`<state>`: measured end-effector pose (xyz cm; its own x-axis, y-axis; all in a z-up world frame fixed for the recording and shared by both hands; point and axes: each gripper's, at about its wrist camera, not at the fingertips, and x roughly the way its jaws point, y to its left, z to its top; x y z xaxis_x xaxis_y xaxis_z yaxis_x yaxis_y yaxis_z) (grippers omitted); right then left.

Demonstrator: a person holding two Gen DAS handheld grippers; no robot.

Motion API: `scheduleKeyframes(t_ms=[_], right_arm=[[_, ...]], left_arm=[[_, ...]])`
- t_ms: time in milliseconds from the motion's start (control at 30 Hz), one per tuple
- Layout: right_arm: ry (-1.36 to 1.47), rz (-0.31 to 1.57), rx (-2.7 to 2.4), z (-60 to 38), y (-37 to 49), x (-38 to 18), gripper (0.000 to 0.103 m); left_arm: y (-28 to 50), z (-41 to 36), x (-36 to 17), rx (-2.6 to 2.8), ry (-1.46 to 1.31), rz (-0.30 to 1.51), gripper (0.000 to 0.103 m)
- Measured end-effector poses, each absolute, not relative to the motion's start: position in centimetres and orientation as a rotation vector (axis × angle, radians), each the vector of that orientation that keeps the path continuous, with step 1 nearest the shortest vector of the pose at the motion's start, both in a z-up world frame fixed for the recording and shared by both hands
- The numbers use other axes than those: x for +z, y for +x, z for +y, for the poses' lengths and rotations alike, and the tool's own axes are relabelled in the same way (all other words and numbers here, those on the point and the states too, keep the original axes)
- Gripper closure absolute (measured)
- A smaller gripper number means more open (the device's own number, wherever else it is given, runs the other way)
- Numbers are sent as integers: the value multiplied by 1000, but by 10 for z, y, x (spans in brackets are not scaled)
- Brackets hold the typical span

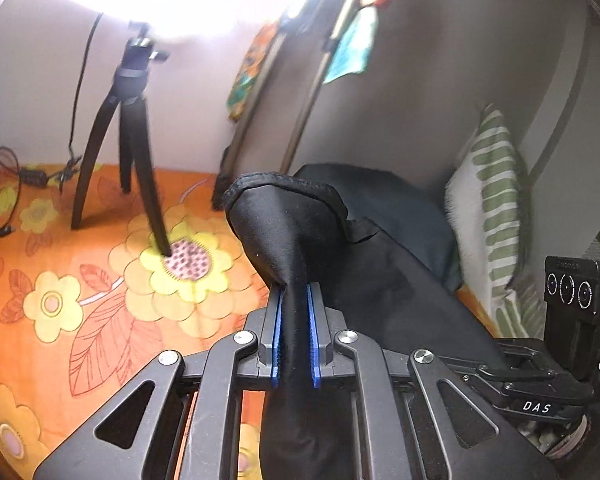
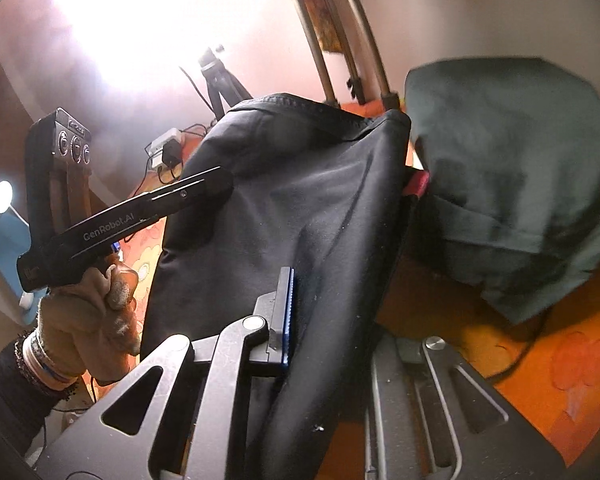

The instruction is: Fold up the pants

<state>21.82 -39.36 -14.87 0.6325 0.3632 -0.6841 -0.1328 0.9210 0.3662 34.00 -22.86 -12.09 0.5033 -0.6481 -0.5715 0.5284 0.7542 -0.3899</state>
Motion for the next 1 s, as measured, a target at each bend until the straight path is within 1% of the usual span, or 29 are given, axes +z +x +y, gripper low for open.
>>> scheduleKeyframes(t_ms=[233, 500, 700, 1000], right_arm=[[236, 779, 240, -411, 194, -112, 91], [189, 712, 152, -455, 185, -79, 91], [154, 686, 79, -497, 202, -69, 92], [120, 704, 42, -540, 255, -71, 92]], left_arm=[[331, -256, -88, -771, -174, 701, 94], [343, -310, -69, -834, -169, 651, 94], [367, -350, -68, -852, -181, 642, 94], [413, -391, -93, -807, -190, 667, 94]])
